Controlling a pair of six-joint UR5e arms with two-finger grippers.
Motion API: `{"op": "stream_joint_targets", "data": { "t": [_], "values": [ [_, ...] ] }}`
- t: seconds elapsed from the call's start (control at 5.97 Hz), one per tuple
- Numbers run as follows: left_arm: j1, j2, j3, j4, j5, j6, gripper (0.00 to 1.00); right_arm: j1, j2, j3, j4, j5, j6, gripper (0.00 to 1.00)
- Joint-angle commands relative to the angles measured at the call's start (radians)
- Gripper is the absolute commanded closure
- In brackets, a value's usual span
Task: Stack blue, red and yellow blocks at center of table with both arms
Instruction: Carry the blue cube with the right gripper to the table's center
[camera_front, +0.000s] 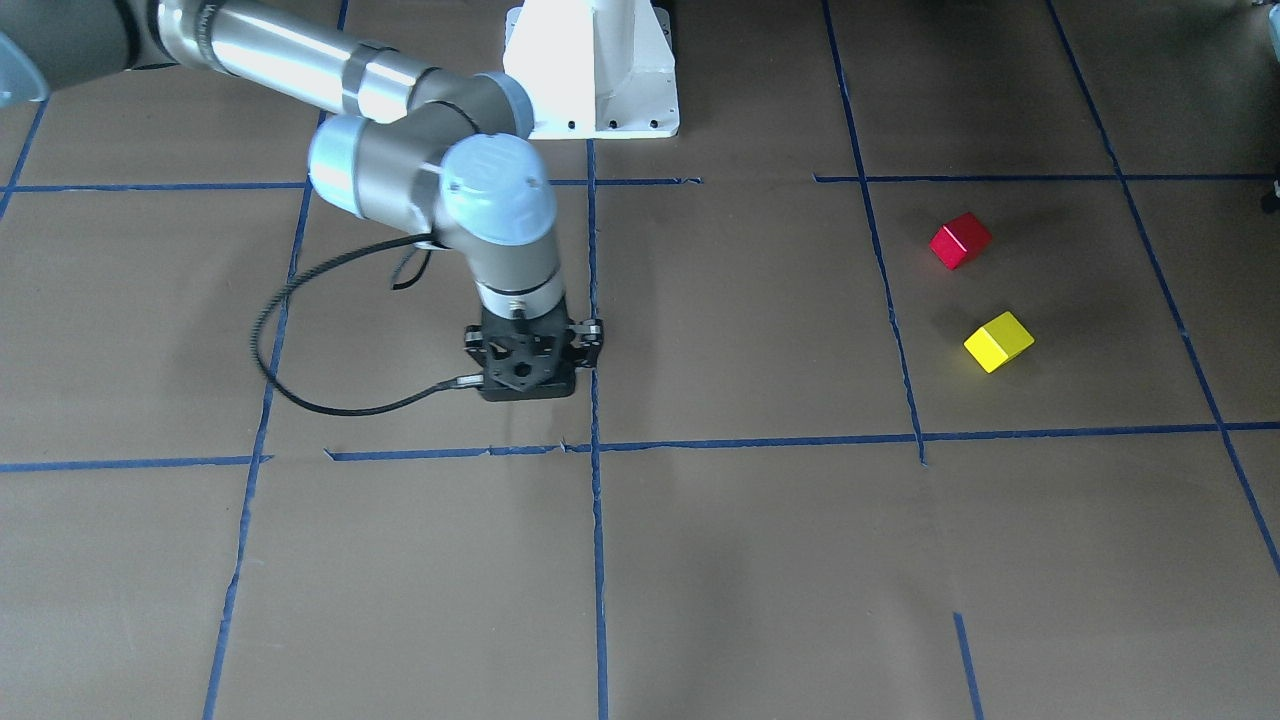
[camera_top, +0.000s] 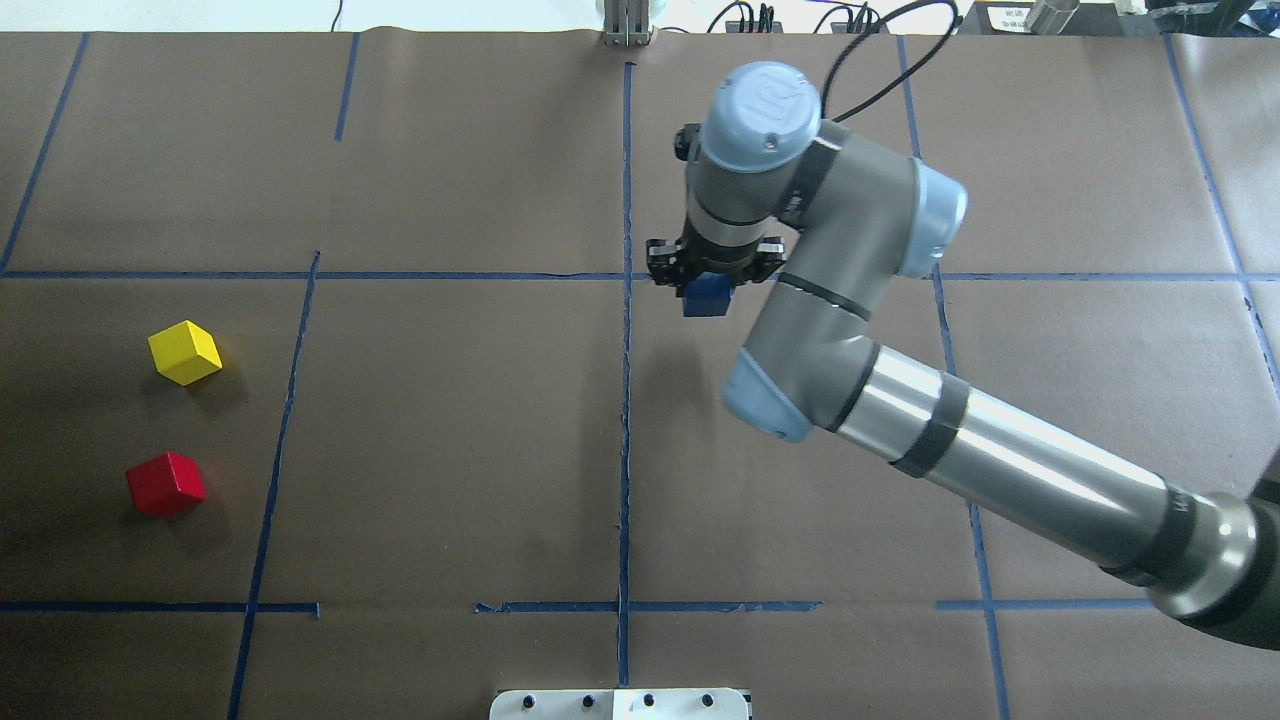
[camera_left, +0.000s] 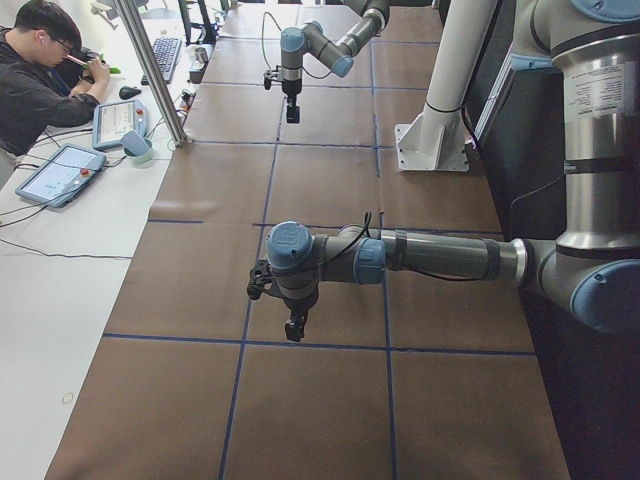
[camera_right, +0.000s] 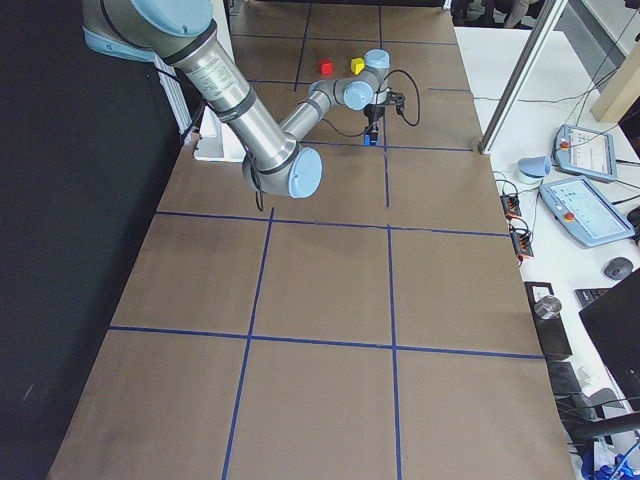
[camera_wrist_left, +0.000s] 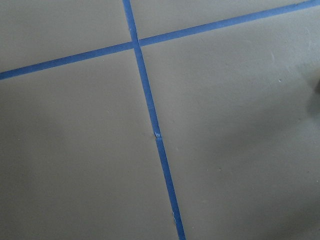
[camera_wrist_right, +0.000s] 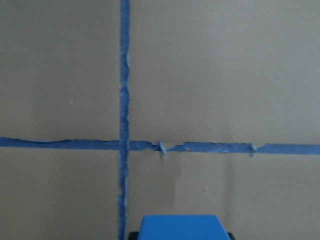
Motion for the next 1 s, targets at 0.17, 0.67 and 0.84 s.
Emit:
{"op": "stream_joint_targets", "data": {
  "t": [0.17,0.67,0.84],
  "values": [
    [0.000,0.000,0.001,0.000,0.000,0.000,0.00,-0.054,0.041,-0.114,0.087,-0.037,0.087,0.58],
    [0.000,0.000,0.000,-0.002,0.000,0.000,0.00,-0.061,0.040,-0.113,0.089,-0.038,0.093,0.40],
    [0.000,0.000,0.000,0.000,0.000,0.000,0.00,-0.062,0.038,-0.113,0.089,-0.038,0.093,0.08]
  ]
}}
